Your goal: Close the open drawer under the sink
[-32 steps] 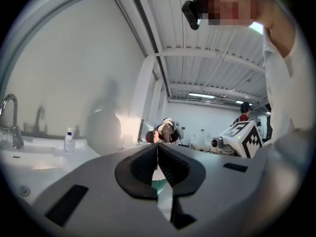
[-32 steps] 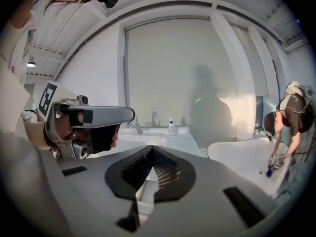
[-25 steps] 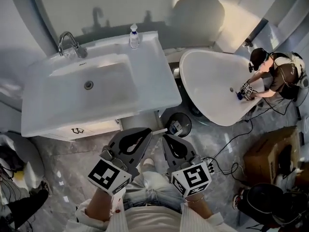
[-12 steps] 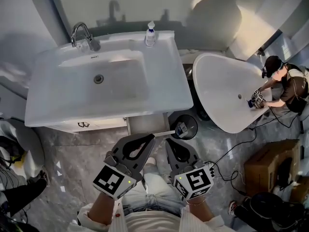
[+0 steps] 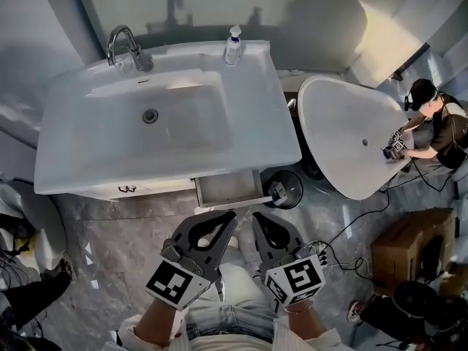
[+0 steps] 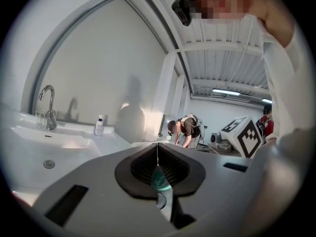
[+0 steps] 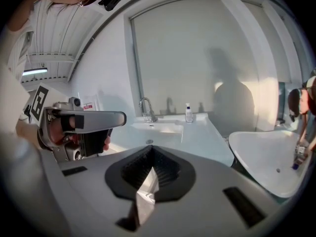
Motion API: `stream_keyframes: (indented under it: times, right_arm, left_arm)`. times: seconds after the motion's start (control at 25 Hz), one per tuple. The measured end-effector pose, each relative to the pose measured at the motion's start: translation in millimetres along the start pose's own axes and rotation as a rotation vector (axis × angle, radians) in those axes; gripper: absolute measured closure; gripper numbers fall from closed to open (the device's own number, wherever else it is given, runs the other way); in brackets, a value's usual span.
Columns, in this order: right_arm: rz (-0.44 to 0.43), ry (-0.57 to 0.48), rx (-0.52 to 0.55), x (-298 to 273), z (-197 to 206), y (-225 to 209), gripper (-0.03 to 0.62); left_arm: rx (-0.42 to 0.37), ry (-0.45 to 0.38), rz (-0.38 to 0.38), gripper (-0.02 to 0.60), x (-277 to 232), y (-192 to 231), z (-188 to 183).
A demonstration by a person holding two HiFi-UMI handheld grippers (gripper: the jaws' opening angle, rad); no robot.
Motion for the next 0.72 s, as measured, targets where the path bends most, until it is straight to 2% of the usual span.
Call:
stream_keyframes:
  times: [0.72]
  right_arm:
    - [0.092, 0.056, -0.053, -48.7, 93.8, -0.6, 0.585]
  left_arm:
    - [0.063, 0.085, 0.000, 0.565, -7.2, 31.5, 112.5]
Point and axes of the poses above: the fingertips, and each gripper's own axes: x backward along the fingers, y to its left, z out of its underside, the point moved 7 cm from there along x, backward along the fingers, and after that the axes turned 1 degree about -z, right-handed, at the moved point
